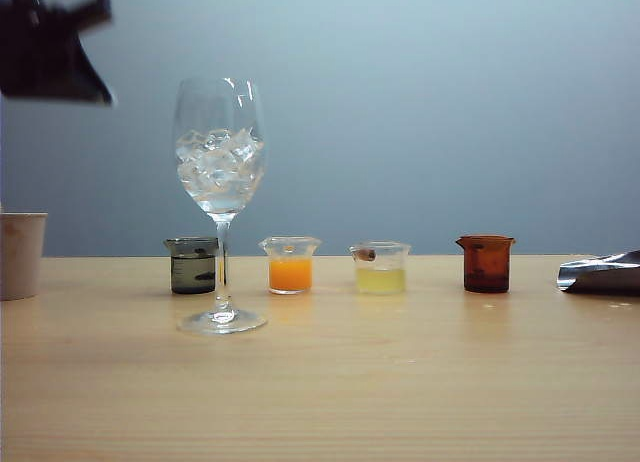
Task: Pick up the first measuring cup from the left, pour the coconut rum inside into the goblet, and finally put the measuring cup back in its original place.
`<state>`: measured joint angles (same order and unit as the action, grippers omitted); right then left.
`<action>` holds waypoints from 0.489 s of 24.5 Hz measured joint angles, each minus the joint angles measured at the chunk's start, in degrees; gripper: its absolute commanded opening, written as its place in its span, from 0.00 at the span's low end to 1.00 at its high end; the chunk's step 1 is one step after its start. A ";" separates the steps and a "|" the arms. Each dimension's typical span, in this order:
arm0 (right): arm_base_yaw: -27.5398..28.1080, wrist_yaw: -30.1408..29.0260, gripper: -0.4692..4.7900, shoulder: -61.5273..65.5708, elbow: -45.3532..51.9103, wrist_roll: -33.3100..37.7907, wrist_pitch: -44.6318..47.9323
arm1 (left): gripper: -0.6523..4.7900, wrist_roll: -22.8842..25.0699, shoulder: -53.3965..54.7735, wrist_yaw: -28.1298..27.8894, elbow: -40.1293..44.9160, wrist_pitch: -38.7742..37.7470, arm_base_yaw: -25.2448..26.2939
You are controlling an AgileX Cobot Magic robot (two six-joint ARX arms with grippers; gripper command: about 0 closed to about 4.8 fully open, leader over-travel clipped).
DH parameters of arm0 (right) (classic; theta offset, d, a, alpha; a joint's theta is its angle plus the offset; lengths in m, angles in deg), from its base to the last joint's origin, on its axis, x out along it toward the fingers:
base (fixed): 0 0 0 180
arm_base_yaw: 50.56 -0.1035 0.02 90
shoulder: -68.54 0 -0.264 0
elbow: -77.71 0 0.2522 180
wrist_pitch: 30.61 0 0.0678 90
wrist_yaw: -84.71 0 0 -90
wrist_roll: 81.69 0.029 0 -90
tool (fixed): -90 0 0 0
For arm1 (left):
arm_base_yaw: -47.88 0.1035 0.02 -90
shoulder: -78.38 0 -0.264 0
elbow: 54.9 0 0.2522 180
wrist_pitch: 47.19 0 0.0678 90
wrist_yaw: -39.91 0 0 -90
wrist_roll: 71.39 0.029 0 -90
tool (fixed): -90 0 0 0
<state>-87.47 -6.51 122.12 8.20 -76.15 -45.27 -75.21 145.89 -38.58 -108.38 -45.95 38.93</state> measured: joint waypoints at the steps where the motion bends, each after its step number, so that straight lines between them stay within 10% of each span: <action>1: -0.50 0.00 0.08 0.68 0.00 0.00 0.00 | 0.11 1.05 1.33 0.37 0.00 0.37 0.00; 12: 1.05 -0.35 0.08 3.41 0.09 -1.29 0.39 | 0.11 6.82 13.77 3.10 0.76 10.47 0.00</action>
<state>-86.42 -6.85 125.53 8.29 -77.44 -44.88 -68.39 159.66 -35.48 -107.62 -35.48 38.93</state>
